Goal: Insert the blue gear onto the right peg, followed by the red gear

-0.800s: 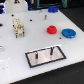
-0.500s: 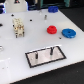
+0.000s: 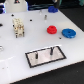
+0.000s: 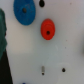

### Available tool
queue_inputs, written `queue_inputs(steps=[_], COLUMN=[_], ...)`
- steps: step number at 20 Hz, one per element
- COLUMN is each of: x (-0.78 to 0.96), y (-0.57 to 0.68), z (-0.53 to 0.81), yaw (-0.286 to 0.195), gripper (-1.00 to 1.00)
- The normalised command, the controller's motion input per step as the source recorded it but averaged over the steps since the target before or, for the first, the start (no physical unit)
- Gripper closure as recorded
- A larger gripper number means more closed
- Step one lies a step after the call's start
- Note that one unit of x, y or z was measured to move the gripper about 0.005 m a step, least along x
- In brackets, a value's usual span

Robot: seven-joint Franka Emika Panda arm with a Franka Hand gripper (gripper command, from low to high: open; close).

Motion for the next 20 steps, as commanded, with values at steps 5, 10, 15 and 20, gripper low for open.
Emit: queue_inputs(steps=[5, 10, 15, 20], x=[0.00, -0.02, -0.02, 0.01], y=[0.50, 0.43, 0.19, 0.02], z=[-0.25, -0.33, -0.37, -0.38], yaw=[0.000, 0.000, 0.000, 0.000], gripper=[-1.00, -1.00, -1.00, -1.00])
